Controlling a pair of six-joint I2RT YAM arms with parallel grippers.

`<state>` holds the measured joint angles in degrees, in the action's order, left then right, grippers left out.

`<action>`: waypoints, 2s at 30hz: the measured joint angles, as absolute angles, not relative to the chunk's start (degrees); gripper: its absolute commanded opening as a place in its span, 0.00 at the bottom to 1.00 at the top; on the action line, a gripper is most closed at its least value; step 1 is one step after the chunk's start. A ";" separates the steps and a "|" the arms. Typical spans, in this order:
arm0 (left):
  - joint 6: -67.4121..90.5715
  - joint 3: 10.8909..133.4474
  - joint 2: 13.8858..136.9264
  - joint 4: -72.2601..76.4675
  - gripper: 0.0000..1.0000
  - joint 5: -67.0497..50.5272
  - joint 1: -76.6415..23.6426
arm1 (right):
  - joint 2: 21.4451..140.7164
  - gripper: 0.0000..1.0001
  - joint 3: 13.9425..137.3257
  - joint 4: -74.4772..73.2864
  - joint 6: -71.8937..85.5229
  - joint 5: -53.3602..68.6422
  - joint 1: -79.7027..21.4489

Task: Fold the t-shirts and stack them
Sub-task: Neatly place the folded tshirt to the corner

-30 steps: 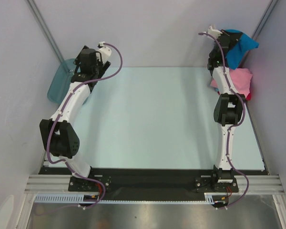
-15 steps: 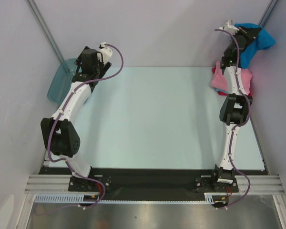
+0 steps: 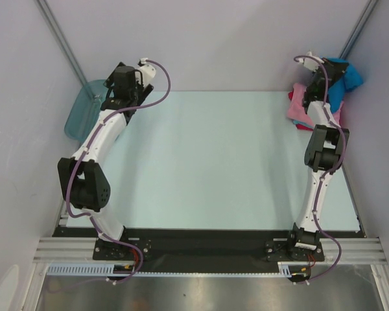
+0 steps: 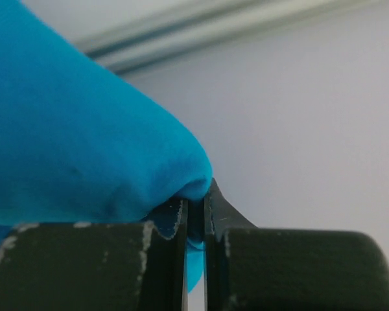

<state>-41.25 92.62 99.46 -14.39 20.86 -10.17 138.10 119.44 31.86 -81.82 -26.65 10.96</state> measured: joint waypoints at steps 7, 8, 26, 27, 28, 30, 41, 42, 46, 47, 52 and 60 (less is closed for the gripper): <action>-42.44 92.84 99.46 -14.35 1.00 20.88 -10.48 | 133.23 0.00 119.72 5.52 -68.36 -21.23 7.22; -42.59 92.84 99.46 -14.31 1.00 20.88 -10.48 | 131.72 0.00 119.92 1.26 -67.02 -19.81 6.79; -42.54 92.58 99.46 -14.15 1.00 20.80 -10.50 | 124.05 0.00 140.16 -60.69 -58.04 -0.49 6.70; -42.54 92.58 99.46 -14.15 1.00 20.78 -10.50 | 124.05 0.00 140.18 -61.82 -58.02 -0.34 6.92; -42.52 92.58 99.46 -14.15 1.00 20.80 -10.55 | 124.05 0.00 140.18 -62.35 -58.00 -0.19 7.11; -42.52 92.58 99.46 -14.11 1.00 20.78 -10.61 | 124.03 0.00 140.18 -62.06 -57.93 -0.16 7.46; -42.52 92.58 99.46 -13.98 1.00 20.80 -11.79 | 124.42 0.00 139.52 -29.28 -61.80 -12.29 8.19; -42.52 92.58 99.46 -13.98 1.00 20.82 -11.79 | 124.49 0.00 139.59 -26.00 -62.54 -13.08 8.29; -42.52 92.58 99.46 -13.89 1.00 20.84 -11.81 | 123.17 0.00 134.45 -14.70 -64.49 -14.20 8.43; -42.52 92.55 99.46 -13.85 1.00 20.86 -11.81 | 121.49 0.00 129.36 -11.53 -65.12 -13.85 8.43; -42.92 90.02 99.15 -11.97 1.00 20.88 -11.81 | 116.71 0.00 106.26 -12.71 -65.45 -8.84 7.90; -46.19 85.25 97.08 -11.16 1.00 20.82 -11.81 | 120.53 0.00 95.48 -33.26 -62.11 -1.37 3.20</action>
<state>-46.19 85.25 97.08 -11.16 20.82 -11.81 120.53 95.48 -33.26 -62.11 -1.37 3.20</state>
